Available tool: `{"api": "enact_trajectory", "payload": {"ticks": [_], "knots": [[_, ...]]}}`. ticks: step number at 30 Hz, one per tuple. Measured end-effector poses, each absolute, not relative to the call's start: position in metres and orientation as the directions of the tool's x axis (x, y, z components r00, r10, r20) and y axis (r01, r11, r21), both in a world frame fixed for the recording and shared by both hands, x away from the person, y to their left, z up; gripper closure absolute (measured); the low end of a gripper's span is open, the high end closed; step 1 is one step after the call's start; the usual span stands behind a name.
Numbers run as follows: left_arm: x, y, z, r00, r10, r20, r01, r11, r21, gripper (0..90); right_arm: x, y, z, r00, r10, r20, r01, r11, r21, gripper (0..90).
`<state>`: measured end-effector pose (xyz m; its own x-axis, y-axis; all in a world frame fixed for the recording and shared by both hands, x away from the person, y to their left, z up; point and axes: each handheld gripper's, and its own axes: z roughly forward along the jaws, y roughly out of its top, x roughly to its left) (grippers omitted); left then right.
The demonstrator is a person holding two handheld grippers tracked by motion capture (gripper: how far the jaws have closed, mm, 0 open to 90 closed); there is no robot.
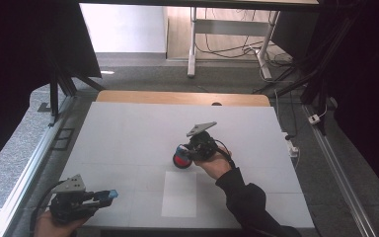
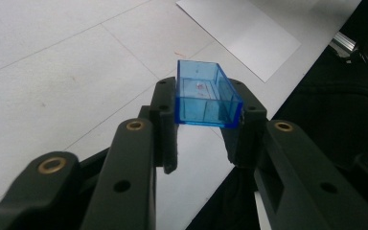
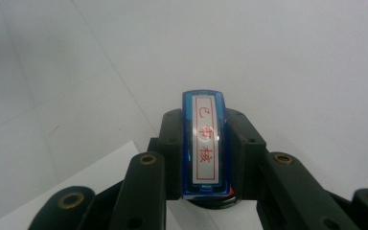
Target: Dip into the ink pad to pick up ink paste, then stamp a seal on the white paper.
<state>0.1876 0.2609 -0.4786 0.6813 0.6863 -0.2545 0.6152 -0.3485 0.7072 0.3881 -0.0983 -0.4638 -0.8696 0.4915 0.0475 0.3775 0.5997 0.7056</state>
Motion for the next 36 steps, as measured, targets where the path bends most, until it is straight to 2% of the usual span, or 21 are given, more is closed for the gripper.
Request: {"api": "enact_trajectory", "payload": {"ticks": [8,36], "knots": [[0.187,0.261,-0.479,0.682,0.685,-0.256,0.614,-0.346,0.709,68.2,0.374,-0.101,-0.454,-0.894,0.446,0.039,0.333,0.606,0.723,71.0],[0.188,0.262,-0.478,0.679,0.686,-0.26,0.616,-0.34,0.711,68.2,0.337,-0.108,-0.437,-0.928,0.367,0.071,0.292,0.595,0.749,71.0]]}}
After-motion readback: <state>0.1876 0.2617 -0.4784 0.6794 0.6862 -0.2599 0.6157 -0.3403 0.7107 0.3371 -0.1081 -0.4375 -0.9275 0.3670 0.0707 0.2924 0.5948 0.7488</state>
